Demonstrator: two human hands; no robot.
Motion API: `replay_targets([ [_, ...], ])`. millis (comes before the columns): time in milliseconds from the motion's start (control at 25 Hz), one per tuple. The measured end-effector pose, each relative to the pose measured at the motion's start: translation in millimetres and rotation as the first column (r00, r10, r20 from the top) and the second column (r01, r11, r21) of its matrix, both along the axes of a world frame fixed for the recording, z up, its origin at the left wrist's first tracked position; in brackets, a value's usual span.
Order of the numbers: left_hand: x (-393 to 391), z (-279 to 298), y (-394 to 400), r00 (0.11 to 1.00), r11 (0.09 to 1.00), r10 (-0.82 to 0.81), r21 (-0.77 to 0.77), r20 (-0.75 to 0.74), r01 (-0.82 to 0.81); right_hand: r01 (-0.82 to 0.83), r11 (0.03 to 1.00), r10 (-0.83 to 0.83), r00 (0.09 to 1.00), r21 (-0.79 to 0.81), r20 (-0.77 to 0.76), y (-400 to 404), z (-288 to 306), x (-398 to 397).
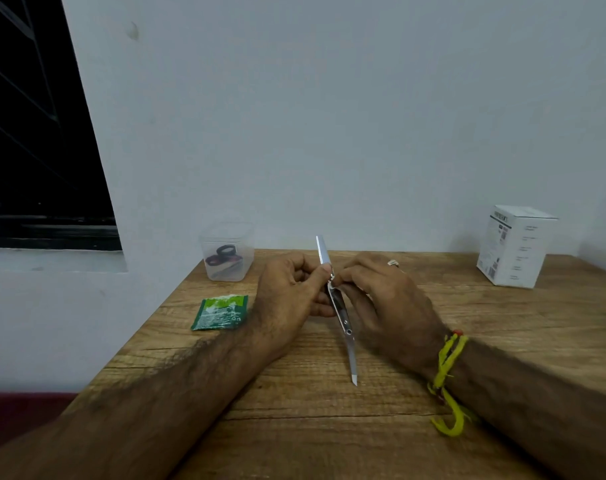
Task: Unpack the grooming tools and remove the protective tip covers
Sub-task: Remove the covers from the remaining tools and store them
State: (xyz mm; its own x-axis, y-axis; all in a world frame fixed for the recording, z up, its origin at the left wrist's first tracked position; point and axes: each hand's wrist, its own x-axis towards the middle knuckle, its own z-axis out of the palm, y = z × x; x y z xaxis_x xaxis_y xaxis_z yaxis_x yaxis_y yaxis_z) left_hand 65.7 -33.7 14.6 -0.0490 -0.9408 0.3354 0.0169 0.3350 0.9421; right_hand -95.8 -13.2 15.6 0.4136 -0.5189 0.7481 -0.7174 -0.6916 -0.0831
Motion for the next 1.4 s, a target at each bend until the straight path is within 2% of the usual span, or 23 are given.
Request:
replay_targets([
  [160,-1.8,0.0,0.6,1.000,1.000,0.005,0.014,0.008,-0.005,-0.013,1.000,0.013,0.999,0.002,-0.046,2.6,0.2,-1.4],
  [520,-0.9,-2.2,-2.3,1.000,1.000,0.002,0.006,0.031,-0.002,0.012,0.999,-0.012,1.000,0.053,0.012,1.2,0.8,-4.4],
  [840,-2.5,-3.2,-5.3,1.000,1.000,0.020,-0.016,0.022,-0.020,-0.029,0.998,0.030,0.999,0.051,-0.016,3.6,-1.5,-6.2],
  [1280,0.4,-4.8,-8.6,0.998,0.999,0.041,-0.006,0.049,-0.041,0.025,0.995,-0.023,1.000,0.100,-0.013,7.2,0.0,-3.2],
  [1400,-1.2,-4.9,-8.4,0.998,0.999,0.038,0.000,0.047,-0.038,0.017,0.996,-0.013,0.998,0.084,-0.055,9.2,-0.3,-2.9],
])
